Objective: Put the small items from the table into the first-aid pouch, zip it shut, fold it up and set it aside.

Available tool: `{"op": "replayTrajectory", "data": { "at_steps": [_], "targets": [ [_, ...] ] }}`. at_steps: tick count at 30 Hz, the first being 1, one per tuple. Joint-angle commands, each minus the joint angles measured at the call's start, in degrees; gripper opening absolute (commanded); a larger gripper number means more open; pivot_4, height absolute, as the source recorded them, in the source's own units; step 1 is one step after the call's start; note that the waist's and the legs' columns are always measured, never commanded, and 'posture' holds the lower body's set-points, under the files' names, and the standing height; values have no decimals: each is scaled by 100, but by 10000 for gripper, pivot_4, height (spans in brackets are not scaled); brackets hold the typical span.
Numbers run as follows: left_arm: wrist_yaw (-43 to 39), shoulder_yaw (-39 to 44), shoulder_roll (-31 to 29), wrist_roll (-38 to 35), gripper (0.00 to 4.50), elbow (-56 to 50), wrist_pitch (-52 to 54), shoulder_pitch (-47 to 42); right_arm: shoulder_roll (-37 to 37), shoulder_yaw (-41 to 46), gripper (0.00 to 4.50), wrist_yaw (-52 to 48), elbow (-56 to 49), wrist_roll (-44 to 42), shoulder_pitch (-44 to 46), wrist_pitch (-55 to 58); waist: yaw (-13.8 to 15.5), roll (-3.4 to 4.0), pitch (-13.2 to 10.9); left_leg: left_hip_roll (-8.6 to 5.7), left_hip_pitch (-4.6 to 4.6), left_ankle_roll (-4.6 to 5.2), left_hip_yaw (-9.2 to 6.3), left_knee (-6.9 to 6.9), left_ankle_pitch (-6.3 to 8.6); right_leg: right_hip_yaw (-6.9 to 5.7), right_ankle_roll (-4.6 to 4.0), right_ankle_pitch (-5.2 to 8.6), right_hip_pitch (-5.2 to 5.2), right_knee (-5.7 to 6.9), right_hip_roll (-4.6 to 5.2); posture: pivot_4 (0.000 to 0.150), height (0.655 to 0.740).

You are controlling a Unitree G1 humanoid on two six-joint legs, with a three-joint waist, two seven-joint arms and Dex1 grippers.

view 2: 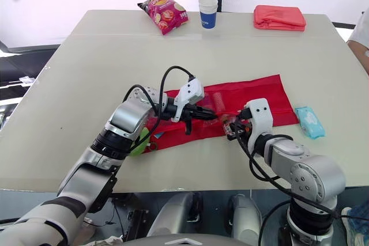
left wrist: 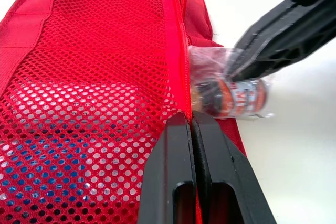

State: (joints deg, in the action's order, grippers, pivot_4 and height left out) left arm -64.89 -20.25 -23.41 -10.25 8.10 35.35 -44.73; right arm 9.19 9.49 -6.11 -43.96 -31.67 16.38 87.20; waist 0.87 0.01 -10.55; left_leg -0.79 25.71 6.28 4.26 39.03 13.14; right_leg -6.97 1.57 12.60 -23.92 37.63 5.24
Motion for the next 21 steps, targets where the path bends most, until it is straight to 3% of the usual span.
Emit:
{"op": "replayTrajectory", "data": {
  "at_steps": [1,3,8,18,21],
  "targets": [
    [-25,123,10,-94,78,-82,-44,-144,138,19,2511,-51,-59,59,-13,-5,-1,0,0,0,0,0,0,0,0,0,0,0,0,0,0,1500,7400],
    [-16,120,7,-88,0,-72,-46,-143,125,-21,7970,-138,-138,-22,-39,71,-7,0,0,0,0,0,0,0,0,0,0,0,0,0,-1,1500,7400],
    [4,113,19,-85,0,-58,-42,-144,-21,-153,31296,-114,-176,16,-33,198,-6,0,0,1,-1,0,0,-1,0,1,-1,0,-1,0,-2,1500,7400],
    [12,110,4,-94,0,-108,12,-129,357,-918,31296,-122,61,323,-82,-189,-7,0,0,1,0,0,0,-1,0,1,0,1,-1,0,-2,1500,7400],
    [5,110,-13,-98,0,-141,28,-116,406,-1009,23001,-89,157,448,-71,-422,-7,0,0,1,-1,0,1,-1,0,1,0,1,-1,0,-2,1500,7400]
  ]
}}
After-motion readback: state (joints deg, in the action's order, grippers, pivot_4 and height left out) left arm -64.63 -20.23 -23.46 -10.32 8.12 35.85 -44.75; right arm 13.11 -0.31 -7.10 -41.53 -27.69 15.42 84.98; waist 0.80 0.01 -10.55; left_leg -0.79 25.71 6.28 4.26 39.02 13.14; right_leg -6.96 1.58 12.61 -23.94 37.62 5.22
